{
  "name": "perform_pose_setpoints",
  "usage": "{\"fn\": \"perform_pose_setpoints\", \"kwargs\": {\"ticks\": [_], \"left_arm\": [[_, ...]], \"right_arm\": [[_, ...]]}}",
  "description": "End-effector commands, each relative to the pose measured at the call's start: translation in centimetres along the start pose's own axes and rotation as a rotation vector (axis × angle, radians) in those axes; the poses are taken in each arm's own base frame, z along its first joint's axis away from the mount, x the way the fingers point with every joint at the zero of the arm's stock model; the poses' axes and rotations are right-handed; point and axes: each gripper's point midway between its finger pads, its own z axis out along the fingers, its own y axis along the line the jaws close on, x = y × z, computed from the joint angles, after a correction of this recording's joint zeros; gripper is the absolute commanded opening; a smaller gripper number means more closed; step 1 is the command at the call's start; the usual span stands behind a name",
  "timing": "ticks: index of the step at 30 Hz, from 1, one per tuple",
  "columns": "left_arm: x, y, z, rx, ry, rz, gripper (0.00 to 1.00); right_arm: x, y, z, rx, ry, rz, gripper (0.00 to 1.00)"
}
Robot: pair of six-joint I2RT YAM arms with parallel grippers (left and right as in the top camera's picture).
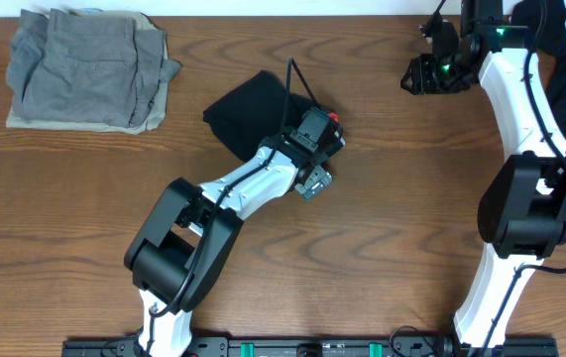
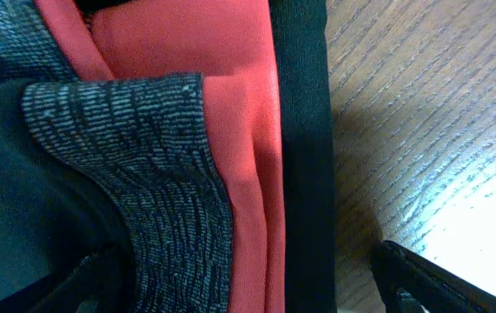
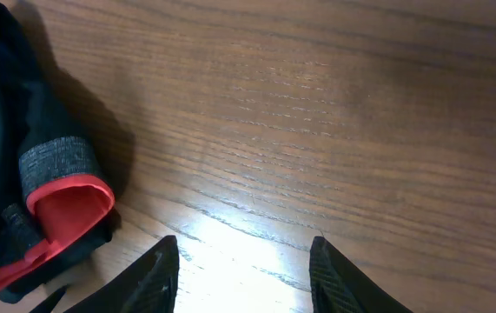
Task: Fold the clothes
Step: 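Fold the bundle over toward the top left with the left gripper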
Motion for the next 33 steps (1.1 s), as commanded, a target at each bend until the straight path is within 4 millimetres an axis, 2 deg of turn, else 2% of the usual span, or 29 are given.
{"fn": "perform_pose_setpoints", "kwargs": {"ticks": [1, 3, 5, 7, 8, 10, 11, 18, 21, 26, 28, 33], "left_arm": [[1.2, 0.7, 1.7, -0.043, 0.052, 0.009, 0.92], [1.0, 1.5, 1.7, -0.087, 0.044, 0.006, 0.91], [0.6, 2.3, 1.6, -0.135, 0.034, 0.001, 0.80], [0.3, 3.0, 1.5, -0.171, 0.023, -0.004, 0.56], [0.2, 3.2, 1.5, -0.183, 0.020, -0.005, 0.39], [0.2, 3.3, 1.5, -0.190, 0.020, -0.006, 0.13], [0.2, 3.4, 1.5, -0.193, 0.022, -0.006, 0.06], [0.3, 3.2, 1.4, -0.191, 0.029, -0.001, 0.06], [0.6, 4.9, 0.7, -0.288, 0.047, -0.005, 0.06], [0.1, 10.0, -3.1, -0.582, 0.060, -0.046, 0.06], [-0.5, 11.4, -4.7, -0.655, 0.041, -0.074, 0.06], [-2.6, 13.7, -8.7, -0.711, -0.080, -0.160, 0.06]], "right_arm": [[-0.8, 0.5, -1.1, 0.001, -0.029, -0.017, 0.47], [-0.8, 0.5, -1.1, 0.001, -0.029, -0.017, 0.47], [-0.8, 0.5, -1.1, 0.001, -0.029, -0.017, 0.47], [-0.8, 0.5, -1.1, 0.001, -0.029, -0.017, 0.47], [-0.8, 0.5, -1.1, 0.001, -0.029, -0.017, 0.47], [-0.8, 0.5, -1.1, 0.001, -0.029, -0.017, 0.47], [-0.8, 0.5, -1.1, 0.001, -0.029, -0.017, 0.47], [-0.8, 0.5, -1.1, 0.001, -0.029, -0.021, 0.47], [-0.8, 0.5, -1.1, 0.001, -0.029, -0.020, 0.47], [-0.8, 0.5, -1.1, 0.001, -0.032, -0.021, 0.47], [-0.9, 0.5, -1.1, 0.001, -0.034, -0.021, 0.47], [-0.9, 0.5, -1.1, 0.001, -0.035, -0.022, 0.47]]}}
